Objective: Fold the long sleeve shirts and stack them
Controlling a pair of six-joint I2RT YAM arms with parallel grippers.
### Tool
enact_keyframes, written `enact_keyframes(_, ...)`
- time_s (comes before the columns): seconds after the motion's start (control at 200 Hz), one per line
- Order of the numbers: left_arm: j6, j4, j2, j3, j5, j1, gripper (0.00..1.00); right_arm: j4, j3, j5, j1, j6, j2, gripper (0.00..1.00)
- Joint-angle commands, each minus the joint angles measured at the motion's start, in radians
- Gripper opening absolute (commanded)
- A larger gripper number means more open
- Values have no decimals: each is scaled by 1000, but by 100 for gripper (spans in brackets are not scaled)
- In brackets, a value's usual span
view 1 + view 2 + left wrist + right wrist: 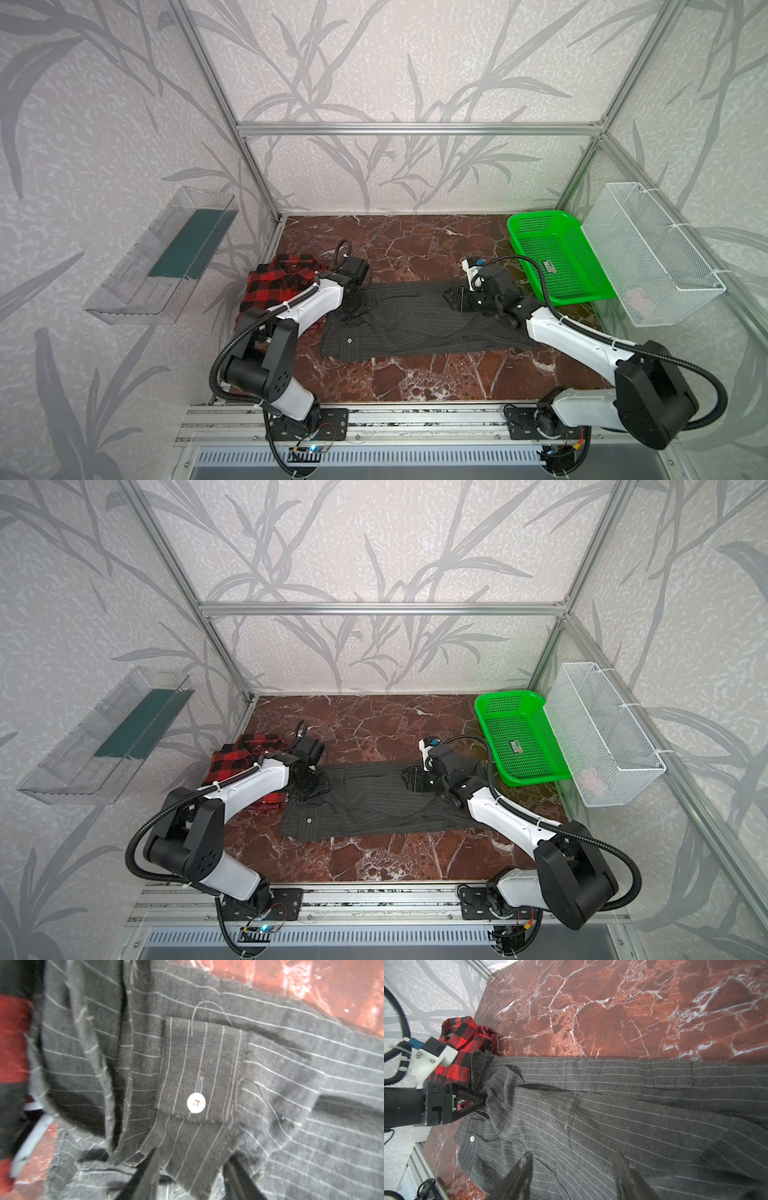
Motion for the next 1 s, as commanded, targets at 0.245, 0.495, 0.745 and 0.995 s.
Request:
enact_keyframes(0.245, 20, -33, 32, 49, -78, -6, 16, 7, -26, -6, -14, -21, -51, 62)
enact_keyframes(0.495, 46, -190, 26, 156, -189, -34, 1, 5, -53, 33, -40, 11, -20, 62)
enact_keyframes(0.745, 102, -388, 63, 232, -312, -72, 7, -10, -39, 44, -54, 64, 99, 61)
enact_keyframes(0.995, 63, -425, 95, 202, -336, -82, 28, -49, -3, 51, -72, 62, 166, 60)
